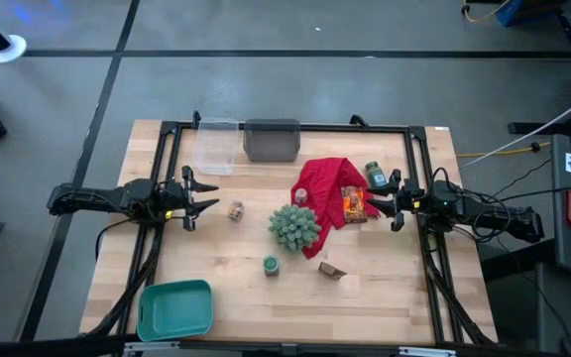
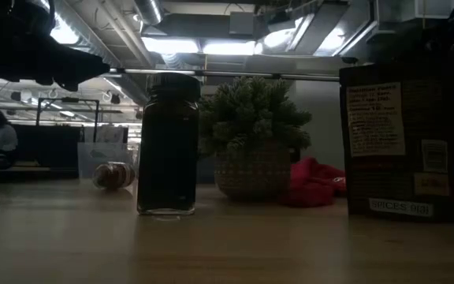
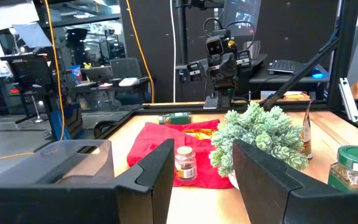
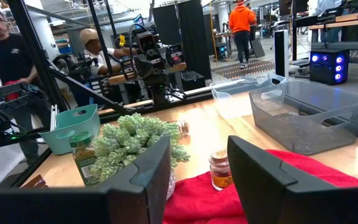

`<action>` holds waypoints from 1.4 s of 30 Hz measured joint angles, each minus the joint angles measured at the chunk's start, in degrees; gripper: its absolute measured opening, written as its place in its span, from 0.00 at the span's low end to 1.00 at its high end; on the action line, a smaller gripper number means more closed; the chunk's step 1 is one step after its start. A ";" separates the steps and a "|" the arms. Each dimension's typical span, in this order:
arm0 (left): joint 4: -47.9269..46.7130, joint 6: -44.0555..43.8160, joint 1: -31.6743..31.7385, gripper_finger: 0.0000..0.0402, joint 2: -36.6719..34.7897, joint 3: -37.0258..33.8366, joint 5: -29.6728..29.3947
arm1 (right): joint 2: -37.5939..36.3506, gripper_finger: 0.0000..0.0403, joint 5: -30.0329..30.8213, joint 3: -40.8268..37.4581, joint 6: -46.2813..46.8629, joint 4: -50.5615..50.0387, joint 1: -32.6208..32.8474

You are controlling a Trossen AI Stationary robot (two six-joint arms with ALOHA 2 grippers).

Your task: Sort spices by type

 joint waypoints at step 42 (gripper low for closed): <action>0.01 -0.02 0.01 0.37 0.02 0.00 0.00 | 13.53 0.69 14.28 15.70 11.40 -1.46 -0.02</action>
